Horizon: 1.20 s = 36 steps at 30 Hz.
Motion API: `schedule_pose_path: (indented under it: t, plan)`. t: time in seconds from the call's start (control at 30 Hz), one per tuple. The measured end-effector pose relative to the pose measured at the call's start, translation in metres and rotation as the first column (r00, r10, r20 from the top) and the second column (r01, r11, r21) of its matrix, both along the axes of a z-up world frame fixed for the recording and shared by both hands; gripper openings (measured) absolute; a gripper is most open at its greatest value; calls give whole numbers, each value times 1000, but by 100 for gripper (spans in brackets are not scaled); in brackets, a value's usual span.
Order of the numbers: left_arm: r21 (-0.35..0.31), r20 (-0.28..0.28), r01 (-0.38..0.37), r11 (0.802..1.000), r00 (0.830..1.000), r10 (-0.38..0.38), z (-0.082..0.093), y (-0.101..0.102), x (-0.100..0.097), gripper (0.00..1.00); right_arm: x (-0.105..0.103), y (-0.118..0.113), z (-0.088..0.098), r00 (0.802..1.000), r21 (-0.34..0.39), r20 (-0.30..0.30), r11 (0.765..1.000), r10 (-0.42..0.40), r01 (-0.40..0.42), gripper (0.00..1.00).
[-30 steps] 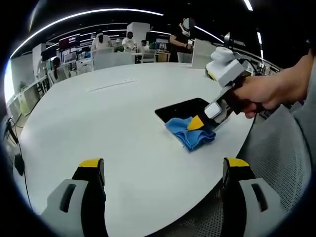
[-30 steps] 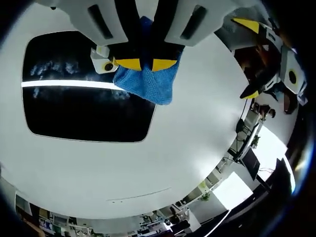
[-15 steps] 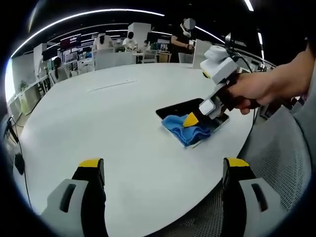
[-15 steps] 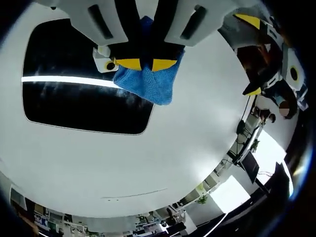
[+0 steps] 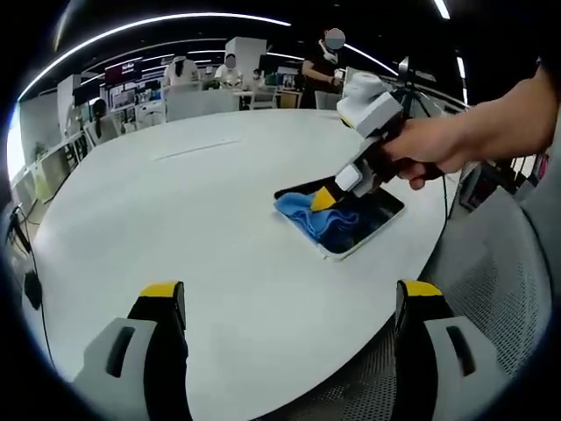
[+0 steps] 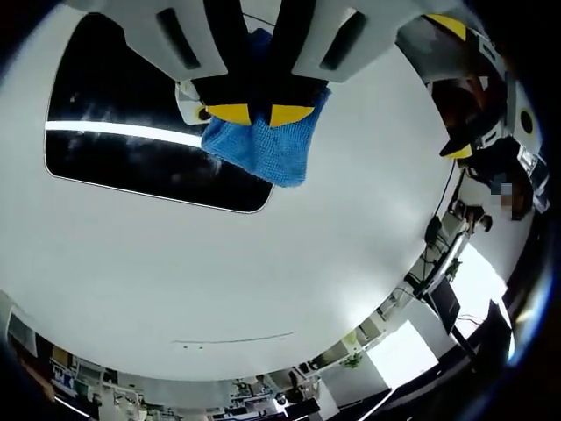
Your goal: Wipe the mirror surface with the cleaning cloth until all visible marks leave the cleaned area.
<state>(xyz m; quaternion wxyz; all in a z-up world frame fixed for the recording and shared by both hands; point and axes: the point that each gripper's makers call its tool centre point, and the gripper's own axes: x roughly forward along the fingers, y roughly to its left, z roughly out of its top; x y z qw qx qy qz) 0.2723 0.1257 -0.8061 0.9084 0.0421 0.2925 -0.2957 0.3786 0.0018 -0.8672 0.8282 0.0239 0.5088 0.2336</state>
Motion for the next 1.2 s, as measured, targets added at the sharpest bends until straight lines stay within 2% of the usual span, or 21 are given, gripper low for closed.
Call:
schedule_pose_path:
  t: [0.67,1.2]
  plan:
    - [-13,-6,-6,1000,1000,6,0,0,1,99,42,4,0,999,-21,29,999,37,-36,0]
    - [-20,1,-16,1000,1000,16,1,1,2,99,57,5,1,997,-44,54,998,55,-52,0]
